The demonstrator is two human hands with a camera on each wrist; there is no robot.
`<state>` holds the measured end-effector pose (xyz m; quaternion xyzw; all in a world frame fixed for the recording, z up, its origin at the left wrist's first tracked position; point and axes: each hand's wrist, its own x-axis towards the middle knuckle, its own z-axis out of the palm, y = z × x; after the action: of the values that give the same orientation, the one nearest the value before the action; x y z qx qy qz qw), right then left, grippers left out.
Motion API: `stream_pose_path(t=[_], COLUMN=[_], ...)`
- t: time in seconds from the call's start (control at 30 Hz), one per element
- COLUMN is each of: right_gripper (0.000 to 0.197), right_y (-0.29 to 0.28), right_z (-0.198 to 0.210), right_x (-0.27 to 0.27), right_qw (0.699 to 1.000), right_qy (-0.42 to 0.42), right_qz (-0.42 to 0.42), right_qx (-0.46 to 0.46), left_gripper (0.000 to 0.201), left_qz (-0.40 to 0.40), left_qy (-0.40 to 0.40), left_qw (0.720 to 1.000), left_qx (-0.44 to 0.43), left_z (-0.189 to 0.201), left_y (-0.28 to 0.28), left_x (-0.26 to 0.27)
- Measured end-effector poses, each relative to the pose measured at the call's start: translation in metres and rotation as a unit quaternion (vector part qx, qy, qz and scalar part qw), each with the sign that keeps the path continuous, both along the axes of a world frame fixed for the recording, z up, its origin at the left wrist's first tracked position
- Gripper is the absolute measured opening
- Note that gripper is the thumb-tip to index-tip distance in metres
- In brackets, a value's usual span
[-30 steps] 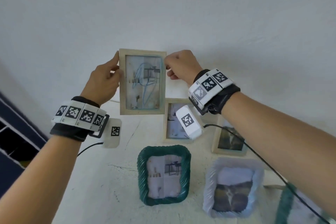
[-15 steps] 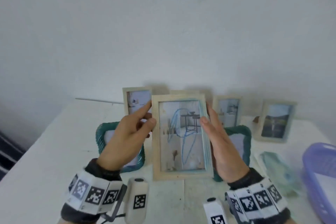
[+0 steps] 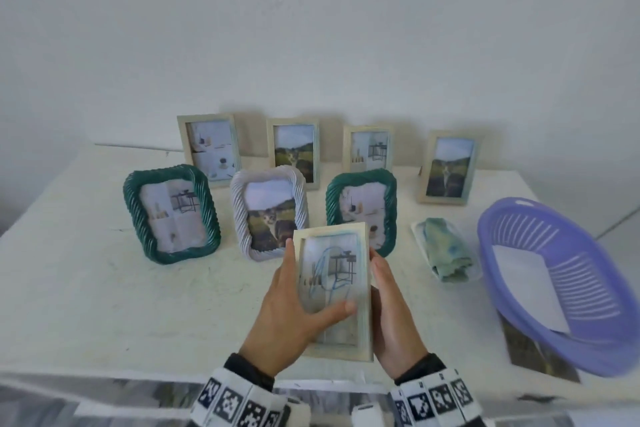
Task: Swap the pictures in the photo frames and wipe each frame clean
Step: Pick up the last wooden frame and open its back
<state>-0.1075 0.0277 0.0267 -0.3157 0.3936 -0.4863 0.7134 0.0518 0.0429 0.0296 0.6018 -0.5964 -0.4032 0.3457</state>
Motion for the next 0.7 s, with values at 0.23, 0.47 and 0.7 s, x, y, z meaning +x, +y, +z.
stream_pose_path(t=[0.23, 0.47, 0.7], right_gripper=[0.054, 0.056, 0.039], right_y=[0.004, 0.006, 0.008], right_z=[-0.002, -0.009, -0.014], right_x=[-0.005, -0.010, -0.034], right_qw=[0.993, 0.992, 0.990], right_qy=[-0.050, -0.042, 0.128], right_qz=[-0.021, 0.007, -0.041], right_qx=[0.103, 0.121, 0.047], left_gripper=[0.127, 0.123, 0.084], left_qz=[0.034, -0.025, 0.018], left_qy=[0.155, 0.184, 0.276], left_qw=[0.986, 0.981, 0.961], left_qx=[0.045, 0.047, 0.005], left_z=[0.001, 0.000, -0.018], left_y=[0.011, 0.020, 0.025], left_x=[-0.030, -0.027, -0.012])
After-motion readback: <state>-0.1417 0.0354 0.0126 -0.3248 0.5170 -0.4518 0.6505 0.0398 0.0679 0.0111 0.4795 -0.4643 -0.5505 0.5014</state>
